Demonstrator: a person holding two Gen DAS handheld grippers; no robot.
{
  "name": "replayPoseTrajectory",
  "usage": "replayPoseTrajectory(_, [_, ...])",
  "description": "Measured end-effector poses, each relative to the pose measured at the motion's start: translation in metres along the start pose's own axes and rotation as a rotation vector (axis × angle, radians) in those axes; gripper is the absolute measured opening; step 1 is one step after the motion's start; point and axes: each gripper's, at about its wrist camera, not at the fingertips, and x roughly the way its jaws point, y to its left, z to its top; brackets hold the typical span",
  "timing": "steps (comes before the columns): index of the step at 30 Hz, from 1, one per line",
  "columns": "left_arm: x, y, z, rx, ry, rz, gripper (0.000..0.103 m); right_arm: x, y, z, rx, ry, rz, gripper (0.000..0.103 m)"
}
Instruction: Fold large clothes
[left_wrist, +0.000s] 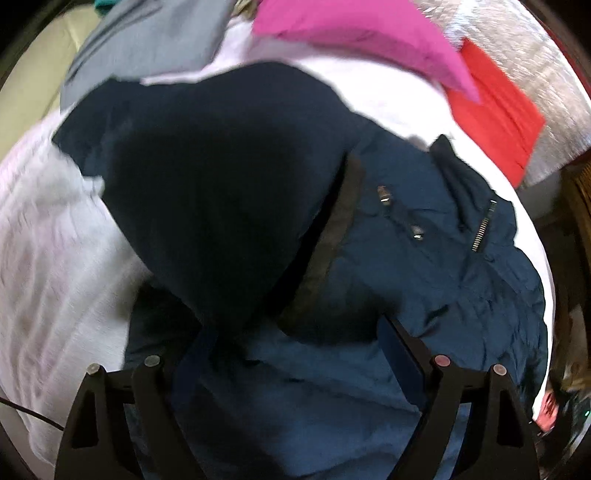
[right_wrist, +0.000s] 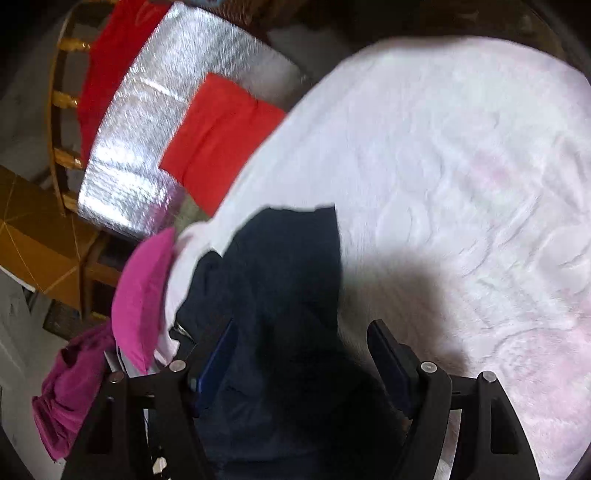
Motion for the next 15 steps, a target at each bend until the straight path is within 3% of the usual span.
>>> replayPoseTrajectory(3, [-0.001,-0.003,0.001,-0.02,-0.035,0.002,0.089,0.018,0.008,-0.006,-0.062,0.021,-0.025,0.076])
replayPoseTrajectory(4, [-0.001,-0.005,0.001,-0.022,-0.041,-0.006,0.088,0.023,0.013,-0.008,-0.095,0.018,-0.039,0.071])
replayPoseTrajectory(5, [-0.001,-0.006,0.002,-0.029,-0.046,-0.012,0.088,0.026,0.018,-0.008,-0.132,0.019,-0.064,0.064])
replayPoseTrajectory(6, [-0.002,-0.006,0.002,-0.044,-0.062,-0.019,0.088,0.029,0.019,-0.008,-0.15,0.019,-0.088,0.039])
replayPoseTrajectory(7, [-0.002,-0.006,0.002,-0.055,-0.077,-0.024,0.083,0.032,0.022,-0.007,-0.175,0.03,-0.11,0.031])
replayPoseTrajectory(8, [-0.003,-0.008,0.002,-0.064,-0.091,-0.02,0.072,0.03,0.024,-0.007,-0.185,0.022,-0.115,0.03])
replayPoseTrajectory(10, [-0.002,-0.009,0.001,-0.071,-0.118,0.005,0.06,0.026,0.029,-0.006,-0.218,-0.003,-0.121,0.025])
replayPoseTrajectory(13, [-0.005,-0.012,-0.003,-0.077,-0.156,0.022,0.046,0.014,0.04,-0.009,-0.277,-0.079,-0.107,0.023])
replayPoseTrajectory(15, [-0.006,-0.009,-0.004,-0.069,-0.167,0.044,0.038,0.018,0.039,-0.012,-0.288,-0.078,-0.135,0.023])
